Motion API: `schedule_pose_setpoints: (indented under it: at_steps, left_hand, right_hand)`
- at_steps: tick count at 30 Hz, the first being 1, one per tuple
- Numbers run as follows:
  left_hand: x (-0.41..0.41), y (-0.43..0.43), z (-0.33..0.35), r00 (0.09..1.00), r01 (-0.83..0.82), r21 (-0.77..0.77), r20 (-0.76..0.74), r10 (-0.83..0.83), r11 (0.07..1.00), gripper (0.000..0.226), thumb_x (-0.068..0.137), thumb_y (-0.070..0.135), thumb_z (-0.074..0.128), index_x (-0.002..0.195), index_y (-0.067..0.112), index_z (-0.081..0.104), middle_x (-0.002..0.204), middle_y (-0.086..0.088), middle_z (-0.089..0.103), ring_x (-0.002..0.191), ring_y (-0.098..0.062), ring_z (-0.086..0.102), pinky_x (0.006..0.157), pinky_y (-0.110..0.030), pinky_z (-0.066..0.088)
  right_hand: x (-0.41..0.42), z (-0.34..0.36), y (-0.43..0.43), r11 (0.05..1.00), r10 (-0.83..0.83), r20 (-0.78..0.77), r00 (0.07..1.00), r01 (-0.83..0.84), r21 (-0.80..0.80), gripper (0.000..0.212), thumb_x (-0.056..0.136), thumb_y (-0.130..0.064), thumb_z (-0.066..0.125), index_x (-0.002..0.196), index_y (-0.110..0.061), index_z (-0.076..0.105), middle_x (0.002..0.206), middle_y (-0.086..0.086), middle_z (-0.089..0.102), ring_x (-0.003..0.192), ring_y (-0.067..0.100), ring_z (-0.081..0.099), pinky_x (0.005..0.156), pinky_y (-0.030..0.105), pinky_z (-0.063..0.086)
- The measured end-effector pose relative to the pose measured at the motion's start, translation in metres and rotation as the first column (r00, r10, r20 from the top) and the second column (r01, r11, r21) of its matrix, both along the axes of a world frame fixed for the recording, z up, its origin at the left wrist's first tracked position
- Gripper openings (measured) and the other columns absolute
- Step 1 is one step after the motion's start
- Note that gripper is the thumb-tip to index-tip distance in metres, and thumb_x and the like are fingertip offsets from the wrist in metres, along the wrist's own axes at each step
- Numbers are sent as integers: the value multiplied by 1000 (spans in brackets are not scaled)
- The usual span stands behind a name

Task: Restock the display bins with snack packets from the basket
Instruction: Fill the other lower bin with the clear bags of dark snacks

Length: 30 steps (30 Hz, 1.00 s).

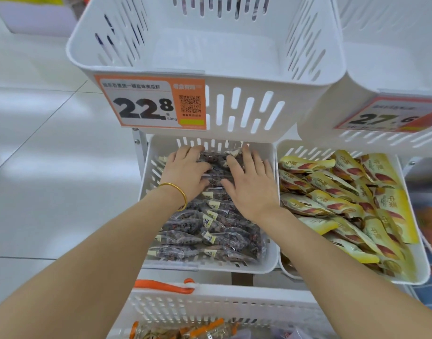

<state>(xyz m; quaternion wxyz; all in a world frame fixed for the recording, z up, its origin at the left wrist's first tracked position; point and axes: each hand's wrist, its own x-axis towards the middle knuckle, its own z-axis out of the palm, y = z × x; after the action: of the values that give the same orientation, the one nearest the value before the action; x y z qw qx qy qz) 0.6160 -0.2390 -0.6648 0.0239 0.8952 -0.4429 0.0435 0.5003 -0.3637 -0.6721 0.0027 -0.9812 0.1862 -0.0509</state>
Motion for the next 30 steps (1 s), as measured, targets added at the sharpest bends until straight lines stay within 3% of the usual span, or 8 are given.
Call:
schedule_pose_setpoints:
  at_steps: [4,9,11,15,22,25,27,30]
  left_hand:
    - [2,-3,-4,995,-54,-120,-95,42,991,35,88,44,56,123,43,57,151,8,26,136,-24,17,109,-38,15]
    - [3,-5,-11,980,-137,-263,-179,92,955,24,84,39,63,107,41,68,145,14,35,133,-21,19,107,-35,15]
    - [2,-7,-13,979,-150,-285,-176,102,947,20,85,37,63,104,39,70,145,14,37,133,-21,20,107,-35,14]
    - [1,-7,-15,985,-136,-301,-147,95,944,18,87,34,61,101,37,71,143,11,40,132,-22,22,106,-36,15]
    - [1,-2,-15,993,-97,-299,-89,73,949,18,88,32,61,102,36,71,139,9,44,131,-23,25,104,-36,16]
    - [0,-2,-14,994,-82,-280,-90,58,957,22,88,31,60,108,35,69,139,8,44,132,-23,25,105,-37,18]
    - [0,0,-9,993,-61,-252,-112,33,966,27,89,31,58,115,32,64,143,7,40,134,-22,23,108,-39,18]
    - [-9,18,6,993,-6,-280,-115,-27,960,31,89,27,59,120,26,62,146,1,39,137,-26,25,113,-40,19]
  right_hand:
    - [-13,-8,7,1000,-21,130,991,23,-13,59,94,-46,25,144,-17,37,152,17,30,139,39,28,112,54,28]
    - [-10,-17,16,999,-35,89,995,33,23,73,89,-59,2,152,-23,10,159,10,9,145,35,7,118,51,7]
    - [-3,-18,13,998,-64,81,995,63,14,74,87,-60,-2,152,-24,4,159,9,6,146,35,5,117,51,6]
    - [-2,-18,12,997,-74,48,996,73,18,74,87,-60,-3,151,-26,12,158,13,10,144,36,12,117,51,9]
    - [5,-12,11,996,-89,-1,996,89,30,82,78,-62,-17,151,-32,8,159,11,2,145,35,6,117,50,6]
    - [3,-8,7,996,-70,-43,997,72,59,75,85,-64,-11,150,-34,7,160,9,3,145,31,7,117,47,5]
    - [-9,-3,8,988,-53,39,998,47,148,68,93,-61,2,151,-28,12,159,8,10,146,27,9,119,42,7]
    - [-46,16,24,949,-164,367,916,45,311,58,98,-45,19,147,-16,30,153,8,30,143,22,22,118,36,17]
